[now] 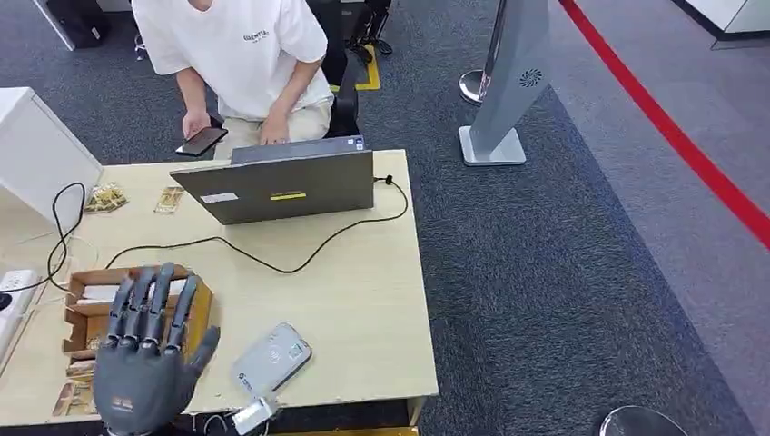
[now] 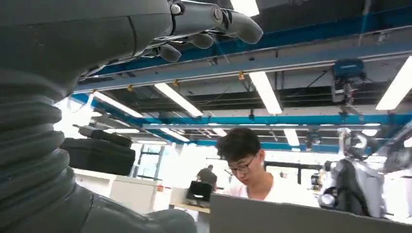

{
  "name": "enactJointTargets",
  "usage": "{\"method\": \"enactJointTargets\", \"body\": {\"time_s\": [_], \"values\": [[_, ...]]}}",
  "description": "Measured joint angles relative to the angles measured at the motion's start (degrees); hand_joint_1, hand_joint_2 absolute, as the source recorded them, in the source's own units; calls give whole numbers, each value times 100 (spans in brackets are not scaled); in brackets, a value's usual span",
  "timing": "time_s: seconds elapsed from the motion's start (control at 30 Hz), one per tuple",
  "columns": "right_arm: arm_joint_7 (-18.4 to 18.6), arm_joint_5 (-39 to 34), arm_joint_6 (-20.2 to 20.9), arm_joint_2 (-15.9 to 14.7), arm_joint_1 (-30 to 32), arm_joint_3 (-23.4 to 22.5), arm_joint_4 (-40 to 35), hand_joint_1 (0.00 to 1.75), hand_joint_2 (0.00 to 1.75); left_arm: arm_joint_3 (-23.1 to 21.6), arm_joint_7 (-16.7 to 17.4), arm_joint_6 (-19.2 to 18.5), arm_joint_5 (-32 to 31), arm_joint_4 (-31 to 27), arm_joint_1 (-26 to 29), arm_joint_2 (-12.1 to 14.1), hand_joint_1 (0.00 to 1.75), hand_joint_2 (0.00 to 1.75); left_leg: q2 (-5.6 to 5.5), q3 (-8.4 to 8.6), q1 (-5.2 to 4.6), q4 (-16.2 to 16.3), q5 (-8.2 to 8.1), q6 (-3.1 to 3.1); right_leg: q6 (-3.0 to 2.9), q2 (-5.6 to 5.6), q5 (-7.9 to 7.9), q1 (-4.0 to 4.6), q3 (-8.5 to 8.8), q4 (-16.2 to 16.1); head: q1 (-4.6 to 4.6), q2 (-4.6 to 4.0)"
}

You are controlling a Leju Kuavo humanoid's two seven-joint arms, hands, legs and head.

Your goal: Pass the card to the sensor for recognition and then transmit it.

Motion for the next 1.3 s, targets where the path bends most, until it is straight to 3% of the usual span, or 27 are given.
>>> {"method": "enactJointTargets", "body": {"time_s": [0.1, 0.17, 0.27, 0.37, 0.47, 0.63, 0.87, 1.0, 1.17, 1.3], "values": [[-2, -85, -31, 0, 16, -37, 0, 0, 175, 2, 252, 0, -315, -151, 429, -52, 0, 175, 0, 1, -2, 0, -6, 7, 1, 1, -5, -1, 1, 0, -2, 0], [-7, -164, -33, 0, 25, -83, 0, 0, 175, -20, 813, -97, -558, -133, 730, 31, 0, 175, 1, 3, -2, 0, -8, 5, 2, 2, -8, -1, 0, -1, 0, 0], [44, -212, -48, 0, 33, -118, 2, 0, 175, -171, 1911, -659, -623, -89, 1069, 469, 0, 175, -2, 3, 0, 0, -9, 4, -6, -4, -14, 0, 1, 0, 0, 0], [96, -223, -74, 0, 38, -120, 0, 0, 175, -311, 2657, -914, -618, -87, 1335, 980, 0, 175, -3, 4, 2, -2, -9, 0, -12, -5, -18, 1, 0, 4, -7, 0], [96, -225, -92, 2, 37, -120, 0, 0, 175, -411, 2900, -990, -614, -89, 1473, 1339, 0, 175, -10, 4, 2, -4, -8, -1, -13, -11, -19, 1, 1, 6, -9, 0], [109, -223, -92, 4, 36, -120, 0, 0, 175, -474, 3187, -831, -647, -89, 1505, 1506, 0, 175, -17, 4, 0, -3, -8, 0, -13, -13, -18, 0, 6, 6, -7, 0], [140, -223, -87, 4, 33, -120, -2, 0, 175, -227, 3093, -168, -651, -81, 1529, 1311, 0, 175, -22, 2, -2, 0, -9, 1, -12, -18, -19, -1, 9, 5, -7, 0], [164, -232, -79, 4, 31, -118, -2, 0, 175, 225, 2675, -72, -629, -30, 1624, 1014, 0, 175, -22, 4, -2, 0, -9, 1, -11, -18, -19, -1, 9, 5, -7, 0], [166, -256, -72, 7, 29, -118, -2, 0, 175, 964, 1864, -37, -426, 48, 1757, 555, 0, 175, -23, 3, -1, -1, -9, 0, -11, -18, -20, -1, 9, 5, -7, 0], [166, -267, -65, 7, 29, -114, -2, 0, 175, 1382, 1580, -24, -310, 62, 1805, 286, 0, 175, -25, 4, -1, -1, -9, 0, -11, -21, -20, -1, 10, 5, -7, 0]]}}
